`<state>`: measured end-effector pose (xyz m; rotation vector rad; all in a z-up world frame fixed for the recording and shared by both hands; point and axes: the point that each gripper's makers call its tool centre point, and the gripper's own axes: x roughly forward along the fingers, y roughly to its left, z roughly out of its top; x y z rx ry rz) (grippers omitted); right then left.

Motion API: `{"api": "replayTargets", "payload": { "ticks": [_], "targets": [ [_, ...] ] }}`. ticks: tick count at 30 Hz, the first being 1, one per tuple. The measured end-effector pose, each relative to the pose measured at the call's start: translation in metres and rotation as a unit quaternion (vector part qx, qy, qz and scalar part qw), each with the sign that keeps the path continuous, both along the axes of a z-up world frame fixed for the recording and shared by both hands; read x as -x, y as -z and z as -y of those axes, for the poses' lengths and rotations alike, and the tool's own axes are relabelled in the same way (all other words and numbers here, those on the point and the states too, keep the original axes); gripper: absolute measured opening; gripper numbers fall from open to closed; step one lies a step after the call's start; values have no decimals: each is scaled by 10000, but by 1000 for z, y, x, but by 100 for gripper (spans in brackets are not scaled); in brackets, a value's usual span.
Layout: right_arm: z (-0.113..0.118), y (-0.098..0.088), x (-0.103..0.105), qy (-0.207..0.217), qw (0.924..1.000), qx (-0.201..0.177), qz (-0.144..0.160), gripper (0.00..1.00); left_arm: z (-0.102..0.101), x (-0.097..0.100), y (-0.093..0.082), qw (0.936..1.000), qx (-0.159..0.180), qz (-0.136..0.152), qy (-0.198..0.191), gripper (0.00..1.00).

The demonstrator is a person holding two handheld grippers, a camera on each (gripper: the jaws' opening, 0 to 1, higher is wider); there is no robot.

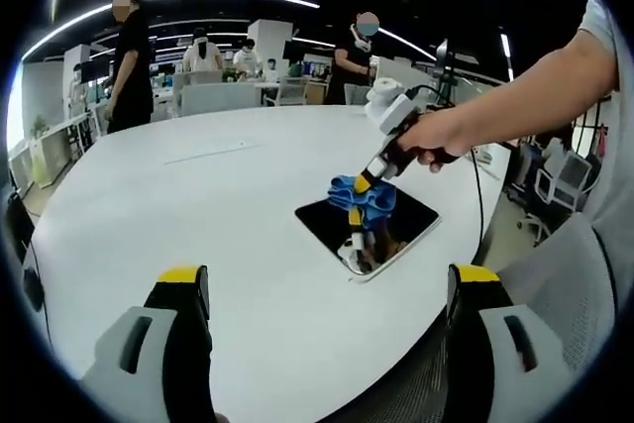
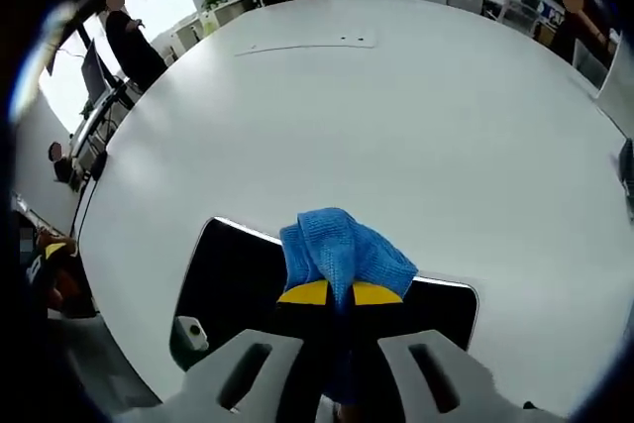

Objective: Wipe the mirror surface with the cleaning cloth until all visible marks leave the cleaned area.

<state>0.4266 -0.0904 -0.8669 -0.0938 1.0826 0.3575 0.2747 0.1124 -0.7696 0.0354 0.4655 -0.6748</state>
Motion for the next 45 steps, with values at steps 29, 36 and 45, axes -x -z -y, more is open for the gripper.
{"api": "replayTargets", "payload": {
  "ticks": [29, 36, 45],
  "targets": [
    [2, 1, 48, 103, 9999, -43, 42, 1, 1, 2, -2, 10000, -40, 34, 12, 99],
    [2, -1, 63, 155, 9998, -58, 76, 1, 3, 4, -2, 10000, -55, 37, 61, 99],
    [2, 0, 79, 244, 9994, -235, -50, 1, 3, 5, -2, 9999, -61, 31, 87, 99]
  ]
}}
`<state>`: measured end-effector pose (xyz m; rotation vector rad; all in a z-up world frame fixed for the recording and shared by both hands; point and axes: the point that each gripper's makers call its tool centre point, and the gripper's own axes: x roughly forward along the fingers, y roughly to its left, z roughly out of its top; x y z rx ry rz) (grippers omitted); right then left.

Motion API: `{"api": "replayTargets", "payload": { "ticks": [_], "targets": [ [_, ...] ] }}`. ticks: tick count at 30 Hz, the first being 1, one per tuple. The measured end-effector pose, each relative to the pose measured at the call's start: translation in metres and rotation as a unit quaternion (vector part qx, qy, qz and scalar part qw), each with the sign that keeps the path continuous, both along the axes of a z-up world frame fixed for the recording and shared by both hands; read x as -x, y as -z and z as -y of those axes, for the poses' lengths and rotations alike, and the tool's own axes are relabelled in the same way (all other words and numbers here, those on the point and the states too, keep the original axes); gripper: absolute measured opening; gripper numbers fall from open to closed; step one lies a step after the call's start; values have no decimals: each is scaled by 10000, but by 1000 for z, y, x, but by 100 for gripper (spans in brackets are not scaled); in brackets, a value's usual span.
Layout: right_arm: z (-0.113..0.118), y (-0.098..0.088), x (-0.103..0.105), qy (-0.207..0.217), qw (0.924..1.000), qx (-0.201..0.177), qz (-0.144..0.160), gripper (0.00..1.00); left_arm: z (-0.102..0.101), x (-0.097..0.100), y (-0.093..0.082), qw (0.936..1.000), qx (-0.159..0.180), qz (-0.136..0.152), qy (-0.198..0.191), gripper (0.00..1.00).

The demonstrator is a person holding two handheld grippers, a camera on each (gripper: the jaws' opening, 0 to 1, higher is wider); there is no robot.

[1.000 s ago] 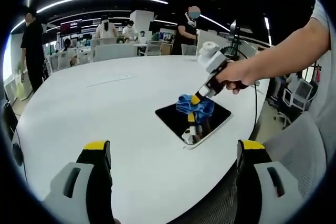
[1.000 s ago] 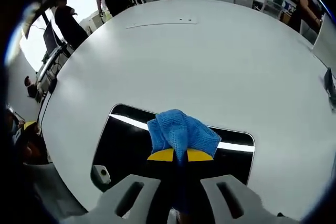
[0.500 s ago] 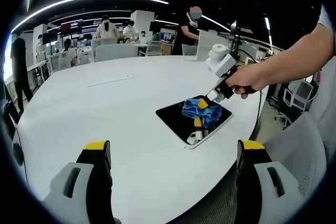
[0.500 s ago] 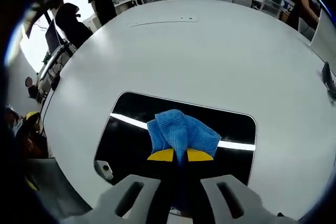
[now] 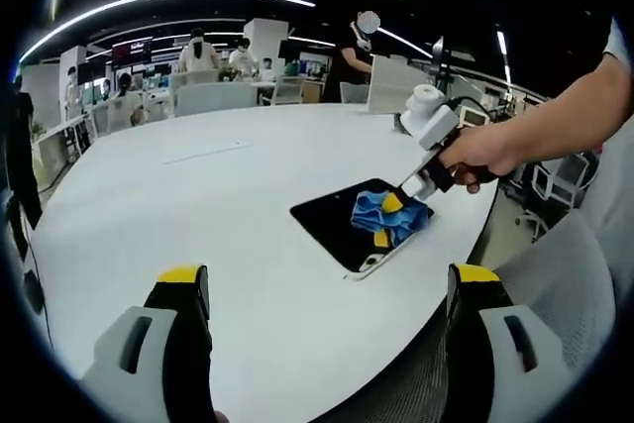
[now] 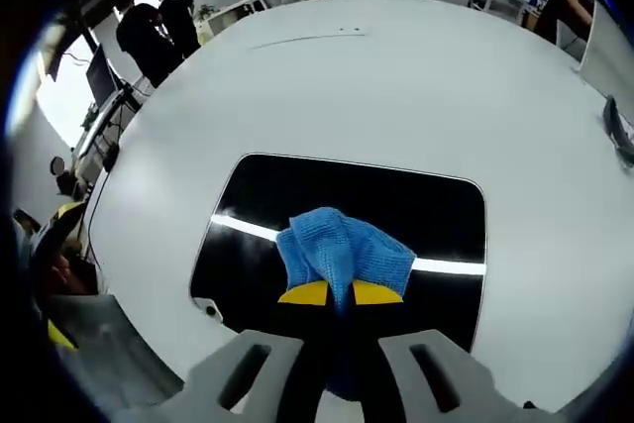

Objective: Wipe the mirror surface with the cleaning cloth until all visible marks leave the cleaned area.

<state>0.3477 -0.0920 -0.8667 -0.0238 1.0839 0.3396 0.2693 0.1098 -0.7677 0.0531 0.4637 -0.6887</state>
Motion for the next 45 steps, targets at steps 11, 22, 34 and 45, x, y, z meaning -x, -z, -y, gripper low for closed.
{"api": "replayTargets", "payload": {
  "ticks": [11, 22, 34, 45],
  "targets": [
    [3, 0, 17, 9, 9999, -145, 91, 1, 0, 0, 0, 10000, -49, 25, 9, 99],
    [5, 1, 29, 129, 9998, -132, 64, 1, -3, -3, 0, 9999, -82, 47, -79, 99],
    [5, 1, 39, -16, 9999, -136, -28, 1, -2, -2, 2, 9999, -142, 31, -43, 99],
    [4, 1, 39, -166, 9997, -163, 32, 1, -2, -2, 4, 9998, -177, 3, -24, 99]
  ]
}}
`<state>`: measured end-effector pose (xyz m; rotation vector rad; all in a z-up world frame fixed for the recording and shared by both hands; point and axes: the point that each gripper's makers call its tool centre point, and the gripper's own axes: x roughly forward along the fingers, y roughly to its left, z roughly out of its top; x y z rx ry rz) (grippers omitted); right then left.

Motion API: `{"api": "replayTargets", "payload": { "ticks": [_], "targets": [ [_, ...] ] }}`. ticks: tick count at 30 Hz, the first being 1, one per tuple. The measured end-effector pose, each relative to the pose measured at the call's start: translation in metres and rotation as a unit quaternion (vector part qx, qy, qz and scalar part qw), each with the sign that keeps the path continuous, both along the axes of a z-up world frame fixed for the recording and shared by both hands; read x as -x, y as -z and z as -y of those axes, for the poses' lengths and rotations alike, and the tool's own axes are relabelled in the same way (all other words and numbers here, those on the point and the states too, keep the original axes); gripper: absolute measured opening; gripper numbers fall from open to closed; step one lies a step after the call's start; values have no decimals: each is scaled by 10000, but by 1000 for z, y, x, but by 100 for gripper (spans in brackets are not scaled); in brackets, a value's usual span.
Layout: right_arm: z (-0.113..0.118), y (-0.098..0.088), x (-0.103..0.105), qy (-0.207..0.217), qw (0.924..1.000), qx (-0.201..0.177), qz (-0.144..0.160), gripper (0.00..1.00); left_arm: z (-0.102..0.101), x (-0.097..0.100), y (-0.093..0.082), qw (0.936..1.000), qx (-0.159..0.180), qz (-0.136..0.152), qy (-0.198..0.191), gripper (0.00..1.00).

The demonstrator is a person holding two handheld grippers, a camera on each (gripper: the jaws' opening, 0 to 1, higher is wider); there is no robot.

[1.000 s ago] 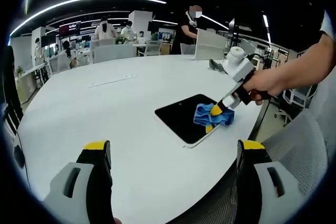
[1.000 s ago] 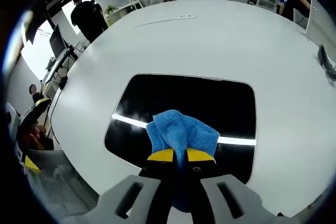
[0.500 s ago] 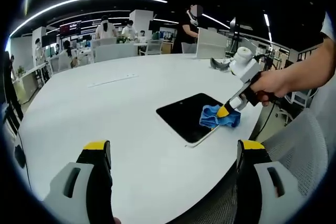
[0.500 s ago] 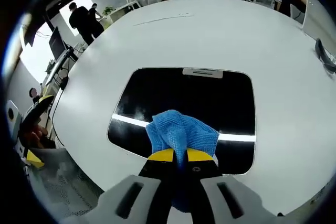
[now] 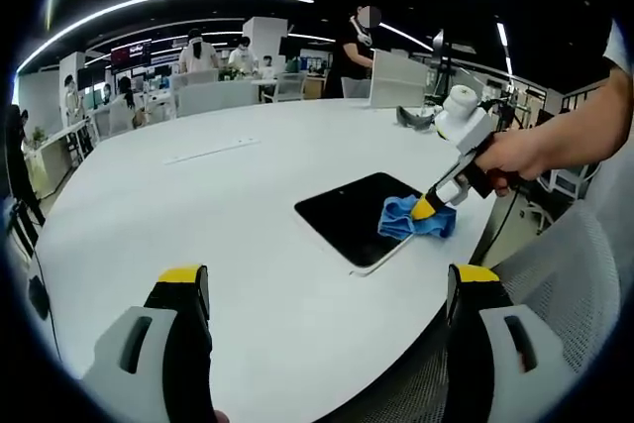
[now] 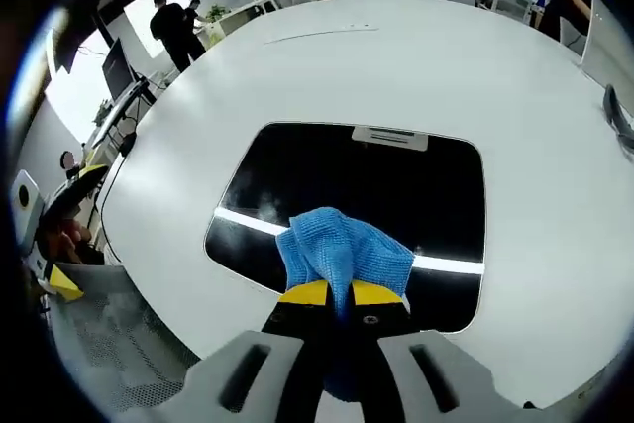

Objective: Wipe the mirror surface with the cleaning cloth until all visible marks leave the cleaned area.

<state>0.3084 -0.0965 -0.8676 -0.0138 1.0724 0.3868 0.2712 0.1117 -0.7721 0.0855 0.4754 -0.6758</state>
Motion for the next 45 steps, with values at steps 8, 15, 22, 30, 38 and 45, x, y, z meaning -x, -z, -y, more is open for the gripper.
{"api": "replayTargets", "payload": {
  "ticks": [8, 15, 22, 30, 38, 45],
  "targets": [
    [4, -1, -2, 116, 9994, -248, -215, 1, 0, 1, 1, 10000, -3, -38, 20, 99],
    [14, 0, -2, 94, 9995, -232, -194, 1, 1, 1, 2, 10000, -33, -46, 36, 99],
    [22, 1, -2, 74, 9993, -306, -221, 1, 1, 1, 3, 10000, -50, -43, 40, 99],
    [38, 0, 0, 215, 9988, -381, -234, 1, 1, 1, 4, 9999, -76, -40, 59, 99],
    [59, 1, 0, 597, 9969, -446, -261, 1, 1, 1, 4, 9999, -94, -37, 44, 99],
    [59, 1, 0, 595, 9969, -441, -252, 1, 1, 1, 5, 9999, -116, -57, 43, 99]
  ]
}}
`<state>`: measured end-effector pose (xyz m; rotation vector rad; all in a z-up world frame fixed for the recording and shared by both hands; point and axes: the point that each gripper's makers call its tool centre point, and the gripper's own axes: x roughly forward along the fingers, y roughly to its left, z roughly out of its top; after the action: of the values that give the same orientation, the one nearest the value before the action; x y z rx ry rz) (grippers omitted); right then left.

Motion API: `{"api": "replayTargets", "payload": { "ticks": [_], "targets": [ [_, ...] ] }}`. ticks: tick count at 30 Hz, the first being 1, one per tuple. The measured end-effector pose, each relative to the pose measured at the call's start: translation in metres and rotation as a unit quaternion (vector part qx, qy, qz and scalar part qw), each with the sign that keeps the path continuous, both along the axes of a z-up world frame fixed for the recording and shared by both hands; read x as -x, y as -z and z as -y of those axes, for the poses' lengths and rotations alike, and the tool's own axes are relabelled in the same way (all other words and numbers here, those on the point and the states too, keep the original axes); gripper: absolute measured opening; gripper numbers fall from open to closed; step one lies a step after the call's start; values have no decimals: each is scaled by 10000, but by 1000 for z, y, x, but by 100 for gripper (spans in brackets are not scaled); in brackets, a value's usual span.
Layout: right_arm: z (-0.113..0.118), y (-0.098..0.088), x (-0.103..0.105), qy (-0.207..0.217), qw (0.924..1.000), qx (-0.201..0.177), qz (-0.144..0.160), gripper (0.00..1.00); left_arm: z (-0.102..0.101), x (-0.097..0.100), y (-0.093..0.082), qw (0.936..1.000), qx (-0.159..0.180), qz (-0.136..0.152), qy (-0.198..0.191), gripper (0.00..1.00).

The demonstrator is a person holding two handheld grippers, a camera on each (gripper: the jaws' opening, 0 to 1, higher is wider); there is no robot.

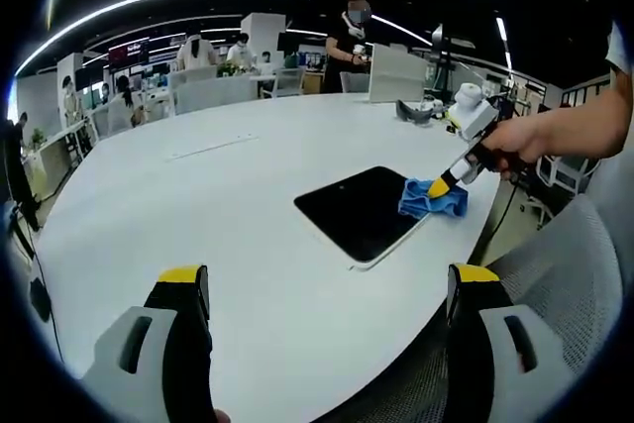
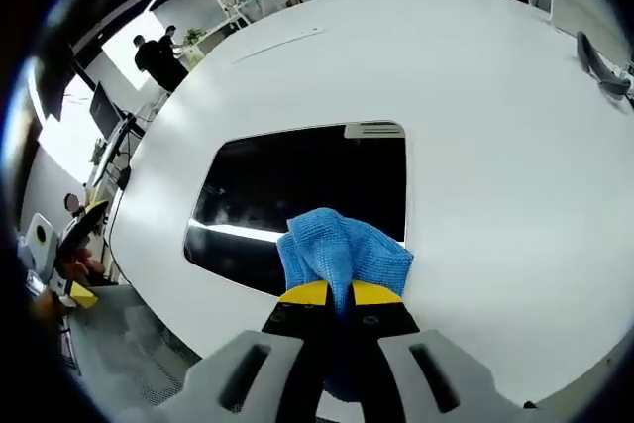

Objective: Wipe the mirror surface with the cleaning cloth until all visible marks leave the cleaned area.

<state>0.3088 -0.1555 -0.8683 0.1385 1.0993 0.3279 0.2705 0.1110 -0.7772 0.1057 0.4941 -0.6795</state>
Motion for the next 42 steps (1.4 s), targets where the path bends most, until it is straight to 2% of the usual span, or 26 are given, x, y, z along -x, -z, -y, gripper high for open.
{"api": "replayTargets", "payload": {
  "ticks": [10, 19, 36, 42],
  "targets": [
    [0, 0, -5, 43, 10000, 50, -12, 1, -1, -1, -1, 10000, 32, 5, -37, 99],
    [1, 0, -21, 53, 9999, 133, 52, 1, -2, -3, -3, 9998, 139, -25, -135, 99],
    [4, 1, -57, 77, 9997, 184, 133, 1, -3, -2, 0, 9997, 133, -100, -160, 99],
    [5, 2, -68, 43, 9995, 242, 173, 1, -4, -4, -1, 9991, 309, -164, -248, 99]
  ]
}}
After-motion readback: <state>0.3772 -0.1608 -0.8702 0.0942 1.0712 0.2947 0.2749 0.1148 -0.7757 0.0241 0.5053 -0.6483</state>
